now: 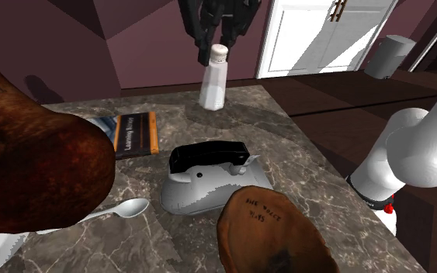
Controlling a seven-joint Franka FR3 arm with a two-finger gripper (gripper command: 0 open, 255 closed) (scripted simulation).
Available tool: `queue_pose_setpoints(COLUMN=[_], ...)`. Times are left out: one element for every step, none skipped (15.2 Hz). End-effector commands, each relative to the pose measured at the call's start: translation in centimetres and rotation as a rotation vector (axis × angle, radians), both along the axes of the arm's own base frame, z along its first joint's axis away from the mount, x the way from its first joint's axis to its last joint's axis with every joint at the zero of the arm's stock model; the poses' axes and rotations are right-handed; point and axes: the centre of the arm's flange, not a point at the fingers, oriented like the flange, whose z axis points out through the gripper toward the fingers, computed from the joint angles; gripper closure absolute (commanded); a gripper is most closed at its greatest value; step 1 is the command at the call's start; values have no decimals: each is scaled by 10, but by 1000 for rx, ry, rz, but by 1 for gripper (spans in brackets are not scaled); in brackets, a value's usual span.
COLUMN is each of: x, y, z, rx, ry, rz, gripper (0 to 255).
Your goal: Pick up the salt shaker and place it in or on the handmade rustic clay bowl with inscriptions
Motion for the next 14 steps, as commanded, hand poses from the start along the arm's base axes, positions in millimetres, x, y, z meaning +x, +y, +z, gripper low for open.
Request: queue_pose_setpoints(x=[-22,-34,-46,-58,-70,-82,-94,-106,-118,-130,-142,-154,-166,-178], y=[11,17,22,27,33,38,44,49,54,60,65,71,76,81], z=[4,5,6,8,9,10,12,13,14,16,17,18,19,21], rx=[0,0,0,0,0,0,0,0,0,0,0,0,0,0], ry=[0,0,0,0,0,0,0,0,0,0,0,0,0,0], rz=[-1,-1,-1,-1,-1,-1,-1,-1,-1,-1,-1,-1,-1,-1], gripper=[255,255,255,255,255,255,255,255,255,255,255,255,255,255])
